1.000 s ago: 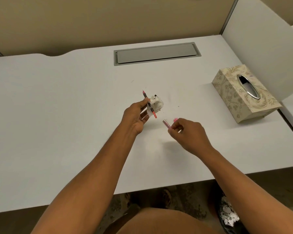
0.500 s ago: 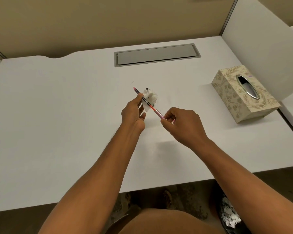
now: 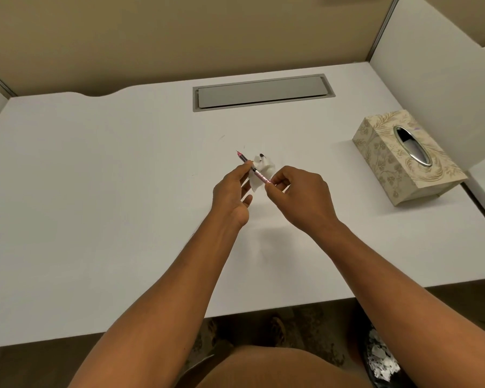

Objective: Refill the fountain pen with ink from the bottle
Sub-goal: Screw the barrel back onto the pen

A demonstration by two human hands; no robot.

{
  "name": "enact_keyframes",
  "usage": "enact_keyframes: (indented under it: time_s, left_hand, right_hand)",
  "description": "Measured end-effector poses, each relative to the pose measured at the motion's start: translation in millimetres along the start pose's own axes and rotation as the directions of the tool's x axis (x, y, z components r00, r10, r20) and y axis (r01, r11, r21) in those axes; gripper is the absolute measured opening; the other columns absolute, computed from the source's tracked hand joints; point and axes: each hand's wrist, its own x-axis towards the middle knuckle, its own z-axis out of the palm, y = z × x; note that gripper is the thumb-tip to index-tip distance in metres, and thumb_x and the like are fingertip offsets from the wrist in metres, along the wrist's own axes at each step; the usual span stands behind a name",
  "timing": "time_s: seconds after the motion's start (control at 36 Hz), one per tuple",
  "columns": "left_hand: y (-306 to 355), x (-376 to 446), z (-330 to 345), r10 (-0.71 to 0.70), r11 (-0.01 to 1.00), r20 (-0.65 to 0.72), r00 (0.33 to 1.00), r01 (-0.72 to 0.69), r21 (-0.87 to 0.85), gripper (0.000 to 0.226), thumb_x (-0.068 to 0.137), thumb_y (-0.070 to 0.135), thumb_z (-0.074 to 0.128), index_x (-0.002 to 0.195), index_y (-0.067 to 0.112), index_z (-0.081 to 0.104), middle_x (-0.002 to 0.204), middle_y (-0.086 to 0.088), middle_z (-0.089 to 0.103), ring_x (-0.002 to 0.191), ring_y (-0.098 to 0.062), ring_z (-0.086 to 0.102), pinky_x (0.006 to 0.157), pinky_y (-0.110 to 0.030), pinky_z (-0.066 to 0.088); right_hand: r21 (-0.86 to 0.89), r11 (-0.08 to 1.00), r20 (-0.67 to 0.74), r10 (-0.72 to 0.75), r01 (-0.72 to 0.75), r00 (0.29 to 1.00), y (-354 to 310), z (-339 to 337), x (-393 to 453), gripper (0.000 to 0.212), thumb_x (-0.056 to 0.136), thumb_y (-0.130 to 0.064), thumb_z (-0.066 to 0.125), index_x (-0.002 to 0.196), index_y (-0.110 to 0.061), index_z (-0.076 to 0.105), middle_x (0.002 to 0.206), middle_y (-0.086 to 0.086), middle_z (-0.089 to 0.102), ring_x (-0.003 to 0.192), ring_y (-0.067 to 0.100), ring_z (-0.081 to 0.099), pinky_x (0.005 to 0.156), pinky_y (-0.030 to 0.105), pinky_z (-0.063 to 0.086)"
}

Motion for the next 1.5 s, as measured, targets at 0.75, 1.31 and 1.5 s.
enact_keyframes:
  time_s: [0.75,1.31,1.5]
  left_hand:
    - [13,-4,-12,0.046,0.980,-0.006,0.999,-0.044,0.196,0.018,0.082,0.039,0.077,0.086,0.022,0.075,0.088,0.009,0.077,0.092,-0.011,0.063,0.089,-0.035,0.040]
    - [10,-8,-6,0.110,0.967,-0.068,0.992,-0.092,0.237,0.019,0.082,0.036,0.079,0.091,0.019,0.076,0.095,0.003,0.076,0.089,-0.009,0.064,0.071,-0.029,0.039]
    - [11,-9,-5,0.060,0.974,-0.050,0.997,-0.047,0.220,0.016,0.084,0.036,0.077,0.087,0.021,0.073,0.091,0.006,0.076,0.086,-0.007,0.062,0.077,-0.031,0.039]
  right_hand:
    - [0.182,0.983,0.033,-0.002,-0.004,0.999,4,-6,7,0.010,0.088,-0.034,0.064,0.085,-0.026,0.068,0.078,-0.011,0.065,0.058,0.013,0.059,0.065,0.046,0.057]
    - [0.222,0.972,-0.021,-0.074,0.076,0.997,13,-8,6,0.007,0.086,-0.028,0.072,0.092,-0.026,0.069,0.082,-0.008,0.061,0.061,0.011,0.059,0.068,0.041,0.055]
    - [0.256,0.966,-0.054,-0.026,0.039,0.998,13,-8,5,0.013,0.089,-0.035,0.069,0.088,-0.023,0.069,0.069,-0.008,0.066,0.062,0.011,0.059,0.063,0.032,0.049]
